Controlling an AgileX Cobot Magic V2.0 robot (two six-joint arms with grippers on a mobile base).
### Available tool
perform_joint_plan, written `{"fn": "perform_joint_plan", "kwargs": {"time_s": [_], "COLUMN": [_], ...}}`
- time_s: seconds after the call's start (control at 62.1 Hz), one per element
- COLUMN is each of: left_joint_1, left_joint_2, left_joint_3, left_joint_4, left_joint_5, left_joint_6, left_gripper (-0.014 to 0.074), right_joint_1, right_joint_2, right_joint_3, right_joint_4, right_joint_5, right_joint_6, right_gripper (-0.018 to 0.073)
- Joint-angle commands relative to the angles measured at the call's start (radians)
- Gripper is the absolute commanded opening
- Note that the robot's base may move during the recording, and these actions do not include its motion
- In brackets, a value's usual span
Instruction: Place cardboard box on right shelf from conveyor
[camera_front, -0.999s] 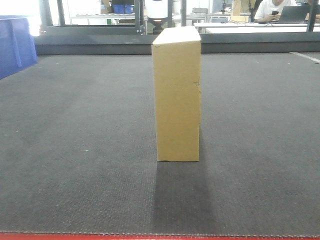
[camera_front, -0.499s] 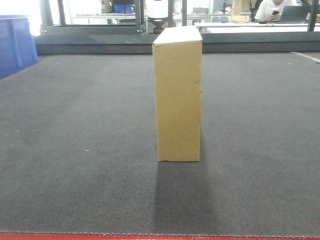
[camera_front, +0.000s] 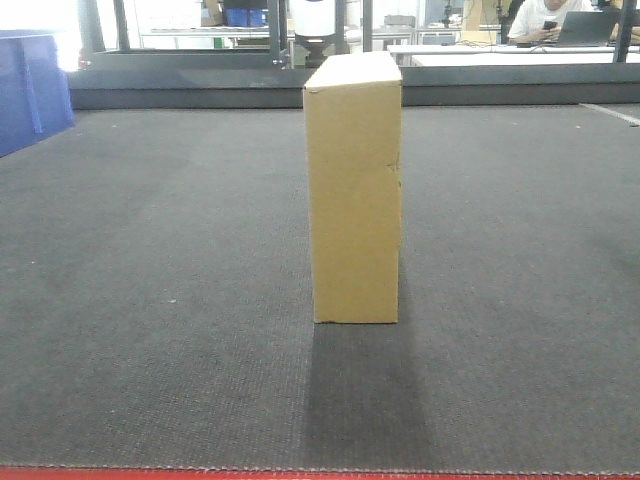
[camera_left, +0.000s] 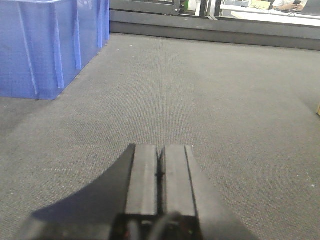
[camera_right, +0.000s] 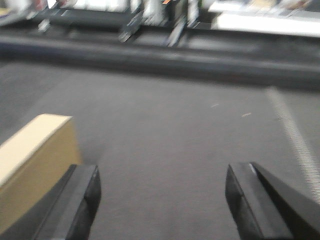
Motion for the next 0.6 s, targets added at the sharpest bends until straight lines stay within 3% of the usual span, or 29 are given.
{"fn": "perform_joint_plan", "kwargs": {"time_s": [0.0,0.209,0.419,0.58], "left_joint_1": [-0.006,-0.006,-0.006,-0.006], "left_joint_2": [-0.012,-0.012,-0.012,-0.012], "left_joint_3": [-0.005,-0.005,-0.005,-0.005], "left_joint_4": [-0.005,-0.005,-0.005,-0.005], "left_joint_5": [-0.08,-0.08,-0.08,-0.08], "left_joint_6": [-0.005,-0.005,-0.005,-0.005], "left_gripper": [-0.0119,-0.0119,-0.0119,-0.0119], "right_joint_1": [0.084,0.289,0.447,0.533], "right_joint_2": [0.106,0.407,0.724,0.947], "right_joint_3": [-0.151,-0.457,-0.832,-1.101], "right_joint_4": [-0.035,-0.129,-0.299,-0.388], "right_joint_5": [0.005,0.26,0.662,0.904], "right_joint_6": [0.082,0.327,0.623,0.686], "right_gripper": [0.0614,0.0614,0.0614,0.0614]}}
